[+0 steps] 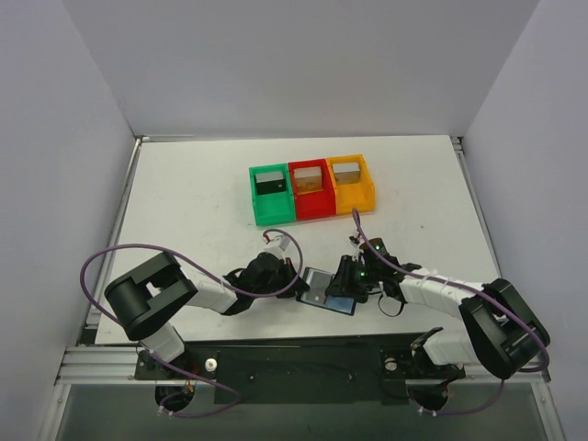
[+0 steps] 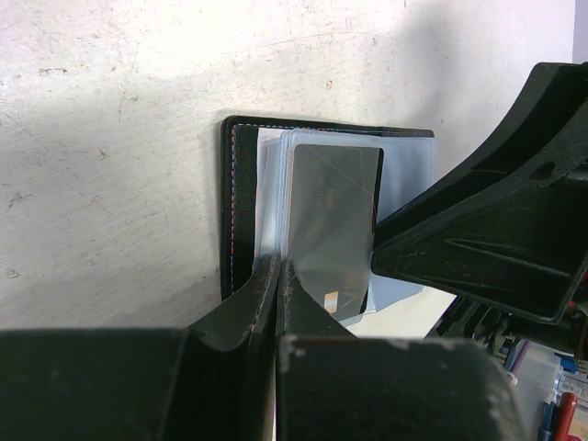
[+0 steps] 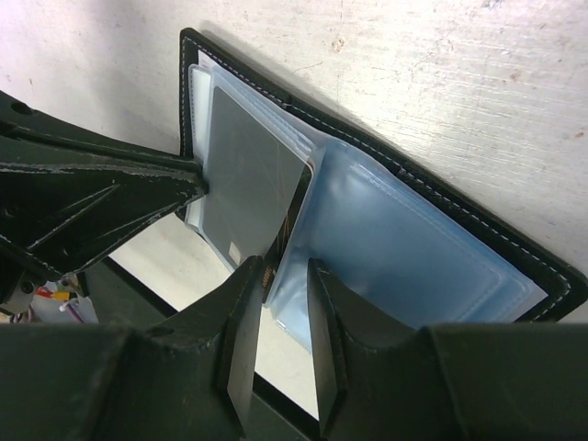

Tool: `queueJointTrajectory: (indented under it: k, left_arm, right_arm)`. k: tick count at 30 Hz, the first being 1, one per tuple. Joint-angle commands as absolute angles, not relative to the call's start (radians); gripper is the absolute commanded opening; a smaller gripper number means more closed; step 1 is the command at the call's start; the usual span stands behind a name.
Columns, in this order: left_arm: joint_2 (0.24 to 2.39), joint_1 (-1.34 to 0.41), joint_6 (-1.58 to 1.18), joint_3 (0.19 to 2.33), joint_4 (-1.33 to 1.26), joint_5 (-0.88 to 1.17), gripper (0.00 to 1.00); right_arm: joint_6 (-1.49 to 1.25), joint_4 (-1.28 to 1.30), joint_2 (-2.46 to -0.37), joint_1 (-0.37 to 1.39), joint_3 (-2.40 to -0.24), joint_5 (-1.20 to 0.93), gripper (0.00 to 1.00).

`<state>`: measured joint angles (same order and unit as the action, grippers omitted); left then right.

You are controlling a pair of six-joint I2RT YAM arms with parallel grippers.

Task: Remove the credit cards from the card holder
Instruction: Remove the credit card from the card holder.

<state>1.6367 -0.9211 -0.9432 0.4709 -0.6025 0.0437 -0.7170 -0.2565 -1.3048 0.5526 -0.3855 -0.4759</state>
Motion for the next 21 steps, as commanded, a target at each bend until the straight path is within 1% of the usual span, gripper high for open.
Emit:
queueJointTrajectory:
  k: [1, 6, 10, 21]
  left_arm:
    - [1.647, -0.916, -0.928, 0.446, -0.523, 0.020, 0.01]
    - [1.651, -0.916, -0.933, 0.437, -0.529, 0.020, 0.01]
    - [1.652, -0.916, -0.936, 0.436, -0.538, 0.023, 0.01]
    - [1.672, -0.922, -0.943, 0.437, -0.563, 0.035, 0.01]
  right_arm:
    - [-0.672, -0.138, -1.321, 0.557, -0.402, -0.407, 0.22]
    - [-0.670, -0.130, -1.321, 0.558, -0.396, -0.396, 0.18]
    - [-0.663, -0.120, -1.330, 0.557, -0.393, -0.394, 0.19]
    - [-0.706, -0.193, -1.385, 0.578, -0.419, -0.428, 0.22]
